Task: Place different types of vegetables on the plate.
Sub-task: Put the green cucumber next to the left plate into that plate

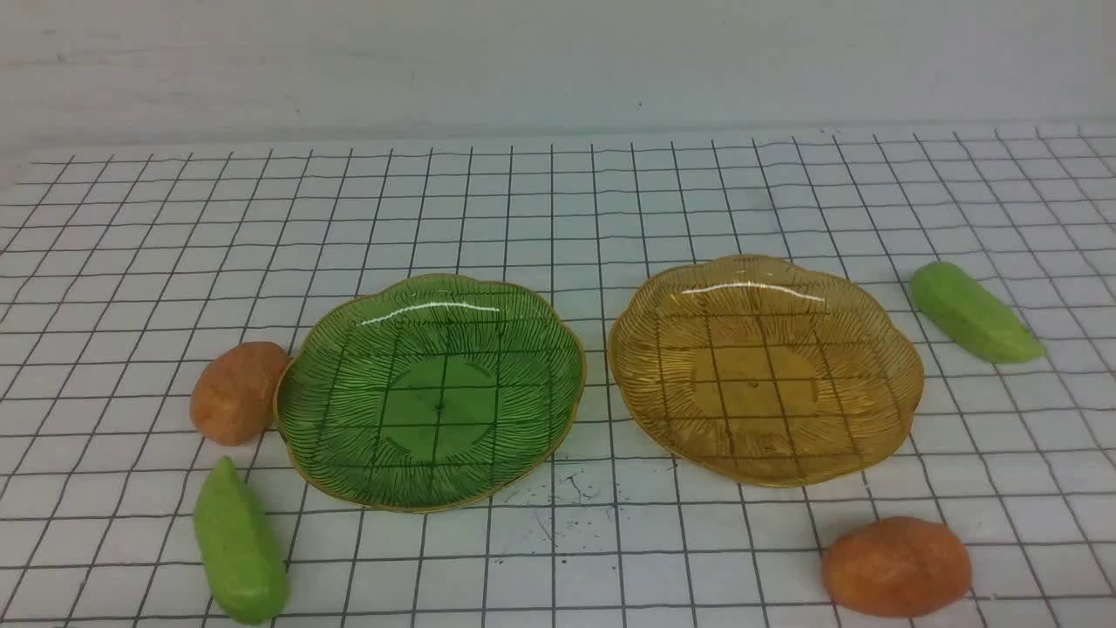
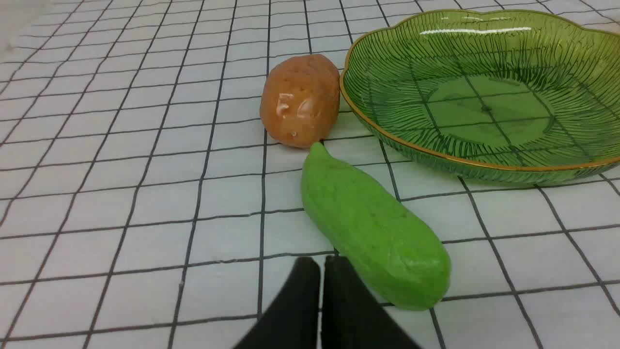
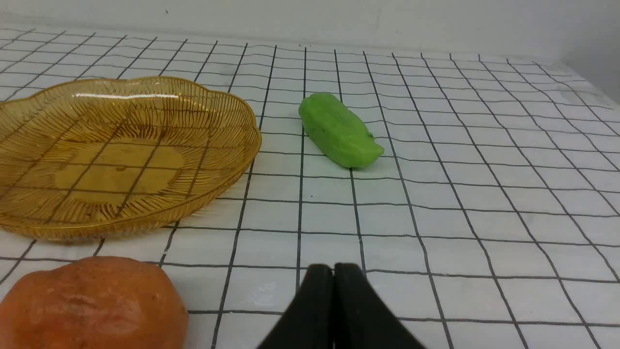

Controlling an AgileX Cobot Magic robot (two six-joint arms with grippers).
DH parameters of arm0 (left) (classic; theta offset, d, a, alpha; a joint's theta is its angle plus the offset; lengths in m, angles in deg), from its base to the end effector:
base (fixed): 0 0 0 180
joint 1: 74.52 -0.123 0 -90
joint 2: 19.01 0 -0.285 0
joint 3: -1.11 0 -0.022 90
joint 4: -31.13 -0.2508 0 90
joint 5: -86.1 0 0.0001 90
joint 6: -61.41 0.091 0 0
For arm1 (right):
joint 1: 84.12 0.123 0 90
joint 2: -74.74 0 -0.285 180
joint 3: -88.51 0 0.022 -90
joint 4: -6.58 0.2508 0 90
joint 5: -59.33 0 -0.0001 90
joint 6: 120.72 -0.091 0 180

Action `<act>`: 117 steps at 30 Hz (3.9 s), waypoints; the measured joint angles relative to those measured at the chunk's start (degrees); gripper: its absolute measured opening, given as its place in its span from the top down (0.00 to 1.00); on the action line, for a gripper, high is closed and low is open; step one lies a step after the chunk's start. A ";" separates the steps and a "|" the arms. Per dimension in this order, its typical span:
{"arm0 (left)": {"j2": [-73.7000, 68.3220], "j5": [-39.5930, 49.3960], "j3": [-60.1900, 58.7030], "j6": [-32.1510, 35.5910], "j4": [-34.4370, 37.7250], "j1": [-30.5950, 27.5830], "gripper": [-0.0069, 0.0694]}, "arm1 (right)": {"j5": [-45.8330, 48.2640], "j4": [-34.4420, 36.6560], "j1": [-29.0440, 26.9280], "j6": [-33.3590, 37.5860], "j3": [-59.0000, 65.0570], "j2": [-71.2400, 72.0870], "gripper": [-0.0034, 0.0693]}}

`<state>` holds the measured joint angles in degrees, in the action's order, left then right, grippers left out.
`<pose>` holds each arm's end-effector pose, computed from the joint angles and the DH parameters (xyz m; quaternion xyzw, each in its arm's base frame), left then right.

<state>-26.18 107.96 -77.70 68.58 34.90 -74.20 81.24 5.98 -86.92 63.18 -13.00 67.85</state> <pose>0.0524 -0.0025 0.1702 0.0353 0.8072 0.0073 0.5892 0.0520 -0.0029 0.1722 -0.0105 0.8053 -0.0391 0.5915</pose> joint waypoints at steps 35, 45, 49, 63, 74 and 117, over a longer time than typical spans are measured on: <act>0.00 -19.85 -0.06 -11.74 10.00 0.00 0.92 | 0.00 0.00 0.00 0.00 0.00 0.00 0.97; 0.00 -36.81 -0.06 -18.09 22.39 0.00 0.92 | 0.00 -0.65 0.00 0.00 0.00 0.00 0.97; 0.00 -38.44 -0.06 -18.15 22.52 0.00 0.92 | 0.00 -0.65 0.00 0.00 0.00 0.00 0.97; -7.18 -11.74 19.84 -11.61 18.14 -0.04 0.92 | -20.07 39.01 0.06 -9.13 0.44 0.00 0.97; -49.74 34.12 41.08 -7.73 12.38 -0.04 0.92 | -24.66 50.21 0.06 -4.56 0.44 0.00 0.97; -93.33 13.88 47.28 -8.42 4.80 -0.04 0.04 | 32.50 29.98 0.16 8.46 -33.25 -29.84 0.97</act>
<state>-119.51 121.83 -30.42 60.16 39.70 -74.25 113.75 35.96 -86.76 71.64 -46.25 38.01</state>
